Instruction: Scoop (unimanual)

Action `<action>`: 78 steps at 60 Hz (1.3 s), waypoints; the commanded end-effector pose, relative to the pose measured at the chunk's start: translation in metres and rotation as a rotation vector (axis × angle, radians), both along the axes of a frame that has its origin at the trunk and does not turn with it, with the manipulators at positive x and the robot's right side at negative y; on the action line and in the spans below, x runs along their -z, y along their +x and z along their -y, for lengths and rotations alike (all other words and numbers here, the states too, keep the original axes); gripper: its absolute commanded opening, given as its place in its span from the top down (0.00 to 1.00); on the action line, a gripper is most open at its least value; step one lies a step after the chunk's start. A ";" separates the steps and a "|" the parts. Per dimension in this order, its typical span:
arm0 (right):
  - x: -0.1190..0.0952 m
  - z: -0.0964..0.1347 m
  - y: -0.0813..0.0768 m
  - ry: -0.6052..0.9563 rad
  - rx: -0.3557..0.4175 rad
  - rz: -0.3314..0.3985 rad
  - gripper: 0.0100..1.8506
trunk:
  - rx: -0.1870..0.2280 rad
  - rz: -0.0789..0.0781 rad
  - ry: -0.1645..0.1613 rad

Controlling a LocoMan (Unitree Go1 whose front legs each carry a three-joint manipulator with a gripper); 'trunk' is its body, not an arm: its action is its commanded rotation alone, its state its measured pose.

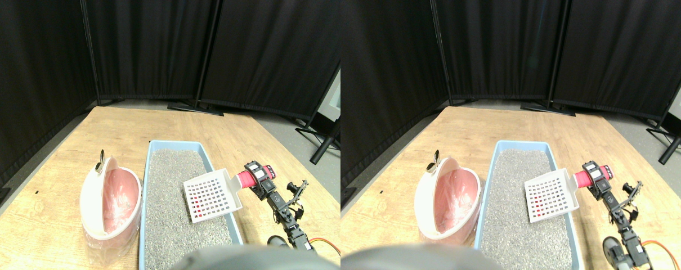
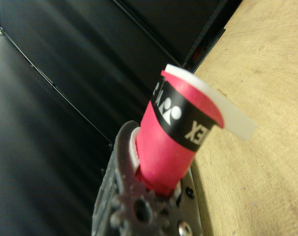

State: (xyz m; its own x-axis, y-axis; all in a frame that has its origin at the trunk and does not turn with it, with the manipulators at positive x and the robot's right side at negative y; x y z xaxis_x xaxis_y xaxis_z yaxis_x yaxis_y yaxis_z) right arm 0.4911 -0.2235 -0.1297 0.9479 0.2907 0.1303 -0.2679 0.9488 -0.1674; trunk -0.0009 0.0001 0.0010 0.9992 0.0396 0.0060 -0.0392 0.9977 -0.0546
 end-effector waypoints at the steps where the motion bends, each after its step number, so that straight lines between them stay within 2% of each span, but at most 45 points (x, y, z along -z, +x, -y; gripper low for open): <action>1: -0.015 -0.003 -0.002 -0.004 0.003 0.046 0.98 | -0.019 -0.009 -0.007; 2: -0.018 -0.003 -0.002 -0.006 0.024 0.026 0.98 | -0.020 -0.009 -0.010; 9: -0.025 -0.004 -0.001 -0.037 0.004 0.035 0.98 | -0.030 -0.002 -0.024; 14: -0.029 -0.005 0.003 -0.064 -0.027 0.044 0.98 | -0.038 -0.002 -0.031; 25: -0.035 -0.008 0.007 -0.096 -0.019 0.016 0.98 | -0.049 -0.006 -0.040; 29: -0.037 -0.006 0.013 -0.120 -0.026 -0.005 0.98 | -0.051 -0.008 -0.043; 38: -0.041 -0.003 0.024 -0.176 -0.052 -0.001 0.98 | -0.054 -0.010 -0.046; 44: -0.043 0.000 0.028 -0.204 -0.038 -0.017 0.98 | -0.053 -0.012 -0.050; 46: -0.045 0.002 0.030 -0.222 -0.049 -0.013 0.94 | -0.053 -0.012 -0.050; 49: -0.047 0.004 0.029 -0.243 -0.029 -0.009 0.98 | -0.054 -0.012 -0.051; 69: -0.048 0.017 0.015 -0.266 0.011 0.027 0.98 | -0.059 -0.011 -0.056; 78: -0.058 0.022 0.012 -0.330 0.028 0.032 0.98 | -0.069 0.003 -0.065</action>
